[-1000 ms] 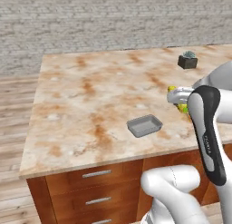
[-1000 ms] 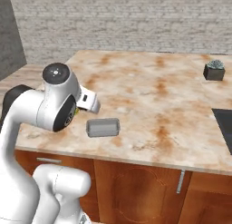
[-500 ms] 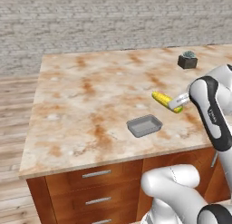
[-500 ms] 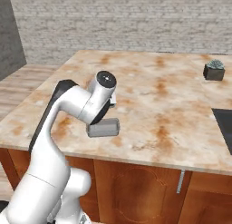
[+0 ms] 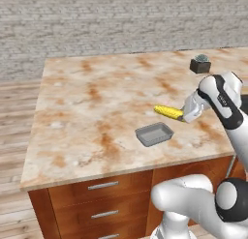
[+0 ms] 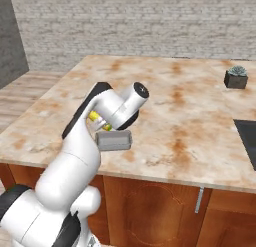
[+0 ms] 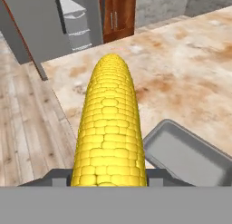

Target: Take the bell pepper and corn out of the freezer and place them in the tupperware container on the counter. Then put the tupperware containing the vegetables back in the freezer.

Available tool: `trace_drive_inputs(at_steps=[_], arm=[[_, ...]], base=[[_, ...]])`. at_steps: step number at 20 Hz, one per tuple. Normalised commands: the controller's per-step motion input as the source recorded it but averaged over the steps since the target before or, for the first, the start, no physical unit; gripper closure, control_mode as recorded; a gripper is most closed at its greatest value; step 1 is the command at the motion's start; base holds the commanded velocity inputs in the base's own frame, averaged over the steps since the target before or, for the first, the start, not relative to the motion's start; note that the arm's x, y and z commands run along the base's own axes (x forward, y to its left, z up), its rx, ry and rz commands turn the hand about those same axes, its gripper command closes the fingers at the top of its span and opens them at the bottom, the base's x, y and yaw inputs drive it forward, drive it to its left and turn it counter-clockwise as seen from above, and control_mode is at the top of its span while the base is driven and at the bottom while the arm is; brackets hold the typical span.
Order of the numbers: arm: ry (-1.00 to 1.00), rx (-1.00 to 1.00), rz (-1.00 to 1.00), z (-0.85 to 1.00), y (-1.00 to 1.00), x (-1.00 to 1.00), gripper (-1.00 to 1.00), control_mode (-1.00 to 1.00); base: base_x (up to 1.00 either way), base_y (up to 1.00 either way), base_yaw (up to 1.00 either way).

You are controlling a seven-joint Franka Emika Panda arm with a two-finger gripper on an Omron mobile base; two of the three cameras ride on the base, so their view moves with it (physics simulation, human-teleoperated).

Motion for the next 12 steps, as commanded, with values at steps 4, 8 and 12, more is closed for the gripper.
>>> trace_drive_inputs(at_steps=[4,8,12], arm=[[-0.02,-0.16,0.18,-0.28,0.00,0.58,1.00,-1.00],[-0.04,-0.03,0.24,-0.51,0.00,0.32,1.00,-1.00],[-0.10,-0.02,0.21,-0.49,0.05,0.46,1.00,-1.00]], base=[[0.00,0.00,0.00],[0.00,0.00,0.00],[0.00,0.00,0.00]])
